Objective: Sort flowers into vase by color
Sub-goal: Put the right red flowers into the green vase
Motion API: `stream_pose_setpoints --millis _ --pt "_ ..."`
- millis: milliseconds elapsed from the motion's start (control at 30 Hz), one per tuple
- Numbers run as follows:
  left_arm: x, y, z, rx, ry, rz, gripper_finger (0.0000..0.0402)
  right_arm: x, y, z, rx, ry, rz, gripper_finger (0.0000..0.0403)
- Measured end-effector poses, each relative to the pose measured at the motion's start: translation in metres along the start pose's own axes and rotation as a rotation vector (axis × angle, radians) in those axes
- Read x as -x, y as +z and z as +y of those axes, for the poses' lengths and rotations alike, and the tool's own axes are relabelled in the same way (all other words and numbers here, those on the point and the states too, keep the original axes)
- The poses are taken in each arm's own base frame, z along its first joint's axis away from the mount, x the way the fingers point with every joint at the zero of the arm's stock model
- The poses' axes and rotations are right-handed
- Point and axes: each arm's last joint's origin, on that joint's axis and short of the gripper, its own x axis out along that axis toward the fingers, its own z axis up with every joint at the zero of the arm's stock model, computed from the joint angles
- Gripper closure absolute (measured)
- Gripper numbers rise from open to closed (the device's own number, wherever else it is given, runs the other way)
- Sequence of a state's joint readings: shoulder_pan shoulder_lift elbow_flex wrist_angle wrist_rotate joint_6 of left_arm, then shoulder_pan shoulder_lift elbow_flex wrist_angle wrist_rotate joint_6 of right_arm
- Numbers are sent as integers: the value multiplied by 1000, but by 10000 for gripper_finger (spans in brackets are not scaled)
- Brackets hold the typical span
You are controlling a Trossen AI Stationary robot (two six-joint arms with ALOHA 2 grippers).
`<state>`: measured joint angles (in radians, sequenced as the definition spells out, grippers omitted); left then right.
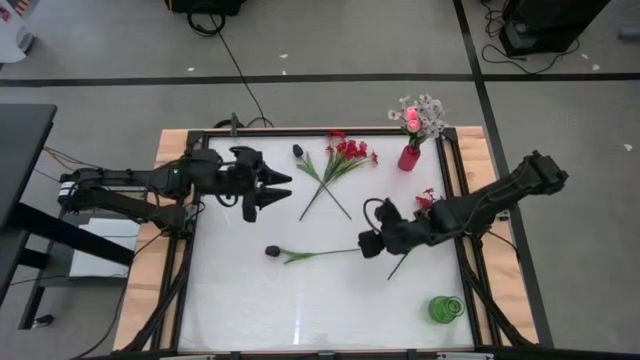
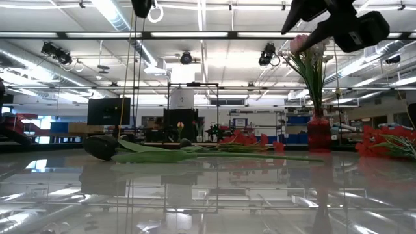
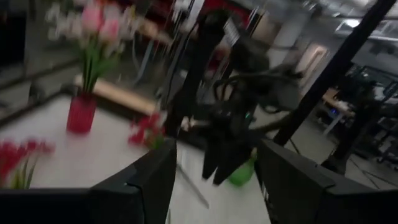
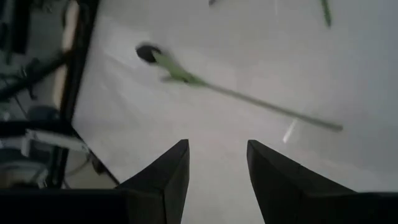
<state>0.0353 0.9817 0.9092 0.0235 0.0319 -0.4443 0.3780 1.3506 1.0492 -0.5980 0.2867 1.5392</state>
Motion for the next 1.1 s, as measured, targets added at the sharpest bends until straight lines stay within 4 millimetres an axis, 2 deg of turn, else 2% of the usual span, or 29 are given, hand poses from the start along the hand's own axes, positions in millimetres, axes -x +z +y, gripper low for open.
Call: stream_pose_setpoints --millis 333,500,667,867,1100 --pt "-14 -18 9 116 77 140 173 1 -13 -9 188 -63 272 234" --pt "-32 -32 17 175 135 192 173 5 -21 -18 297 -136 402 234" --pt "-50 -48 25 274 192 241 173 11 -27 -32 364 -272 440 234" --pt "-67 -67 29 345 261 280 173 13 -27 -58 228 -528 419 234" --pt "-76 -83 23 382 293 308 173 -1 -32 -95 -150 -751 324 233"
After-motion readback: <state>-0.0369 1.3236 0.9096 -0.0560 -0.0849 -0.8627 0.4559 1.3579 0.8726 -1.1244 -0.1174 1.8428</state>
